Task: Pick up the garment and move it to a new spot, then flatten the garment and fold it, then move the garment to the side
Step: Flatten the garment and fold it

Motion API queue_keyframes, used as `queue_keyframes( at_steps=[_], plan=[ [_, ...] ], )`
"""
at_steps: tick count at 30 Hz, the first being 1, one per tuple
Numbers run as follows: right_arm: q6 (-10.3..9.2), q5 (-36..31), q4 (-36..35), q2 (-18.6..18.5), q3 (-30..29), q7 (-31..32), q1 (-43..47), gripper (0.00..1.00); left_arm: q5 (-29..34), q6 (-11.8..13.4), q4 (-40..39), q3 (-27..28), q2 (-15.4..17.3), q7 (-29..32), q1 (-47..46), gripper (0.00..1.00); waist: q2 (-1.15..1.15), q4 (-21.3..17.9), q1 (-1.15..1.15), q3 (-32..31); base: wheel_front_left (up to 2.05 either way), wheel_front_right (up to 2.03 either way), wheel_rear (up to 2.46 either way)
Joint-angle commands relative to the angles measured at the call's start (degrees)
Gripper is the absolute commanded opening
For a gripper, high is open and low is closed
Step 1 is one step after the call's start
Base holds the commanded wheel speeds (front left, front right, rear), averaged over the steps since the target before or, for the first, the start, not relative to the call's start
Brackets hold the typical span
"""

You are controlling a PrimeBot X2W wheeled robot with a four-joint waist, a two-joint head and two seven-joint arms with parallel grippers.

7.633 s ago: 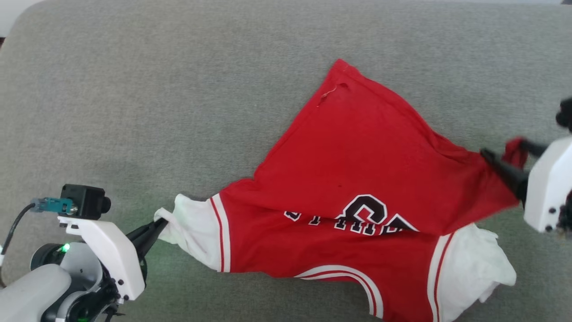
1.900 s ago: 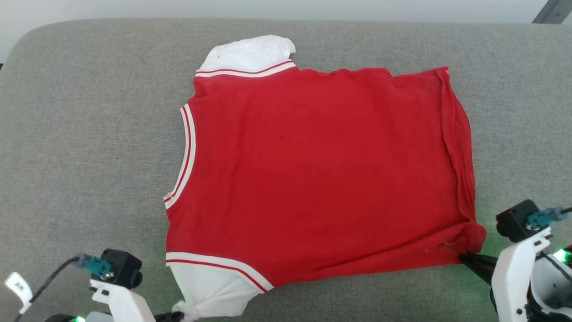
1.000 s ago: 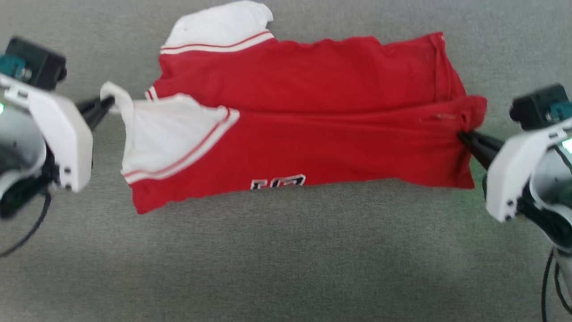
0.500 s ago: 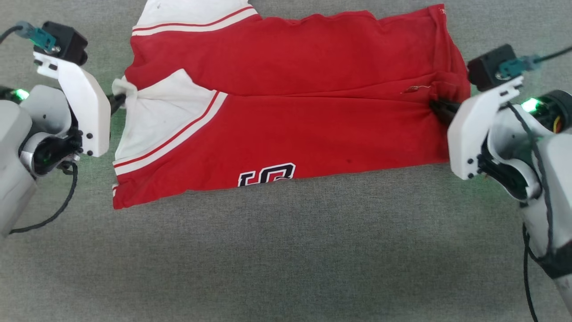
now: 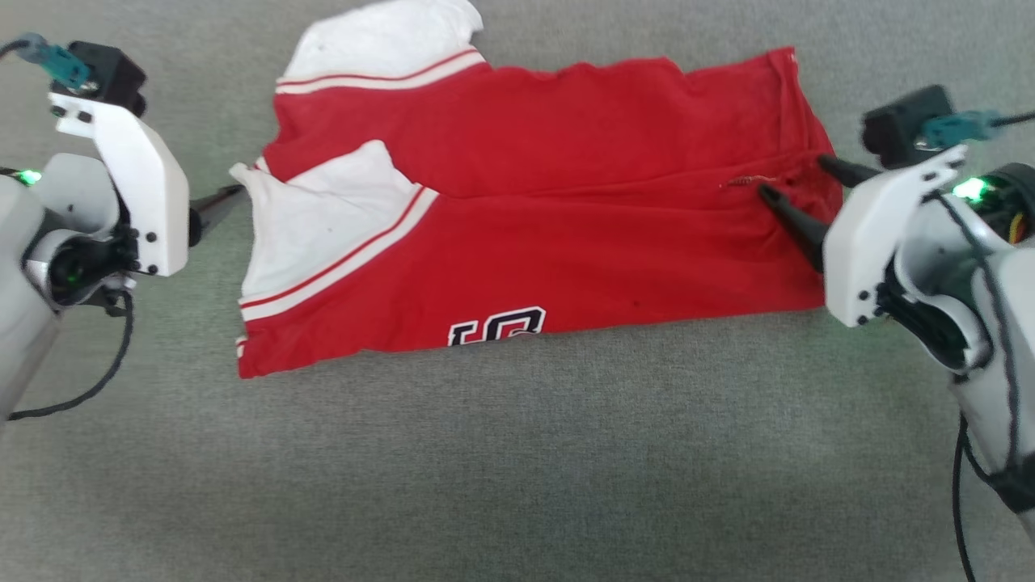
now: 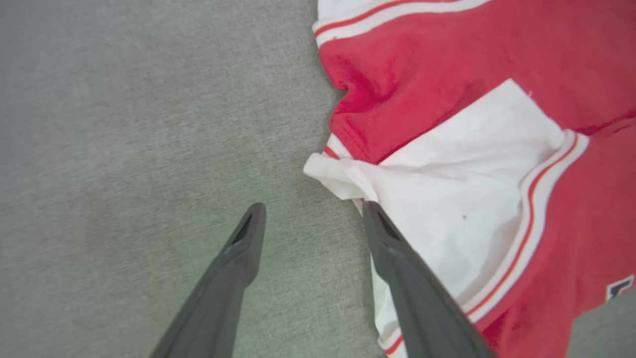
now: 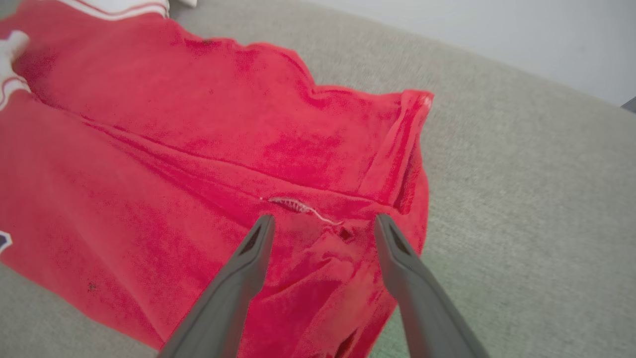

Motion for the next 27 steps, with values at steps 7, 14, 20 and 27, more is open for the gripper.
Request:
queue_keyframes(
  at_steps=[7, 14, 20, 27],
  plan=[
    [-0.14, -2.14, -7.44, 0.62, -5.98, -5.11, 6.28, 1.0, -1.37, 3.87, -9.01, 0.3, 3.96, 1.72, 3.16, 1.0, 0.0, 1.15, 0.0, -3.23, 0.0, 0.0, 0.0],
    [-0.14, -7.33, -18.13, 4.76, -16.44, -10.34, 14.23, 1.0, -3.93, 12.87, -26.06, 0.06, 9.93, 3.79, 9.91, 1.0, 0.0, 0.74, 0.0, -3.97, 0.0, 0.0, 0.0],
    [-0.14, -11.59, -26.33, 10.26, -23.62, -11.78, 20.11, 1.0, -6.92, 20.28, -38.89, 0.27, 14.77, 3.43, 15.98, 1.0, 0.0, -0.83, 0.0, -3.04, 0.0, 0.0, 0.0],
    [-0.1, -13.48, -31.18, 15.45, -26.36, -10.26, 24.52, 1.0, -8.55, 23.84, -39.77, 0.61, 16.6, 0.23, 20.44, 1.0, 0.0, -3.1, 0.0, -0.98, 0.0, 0.0, 0.0]
  ],
)
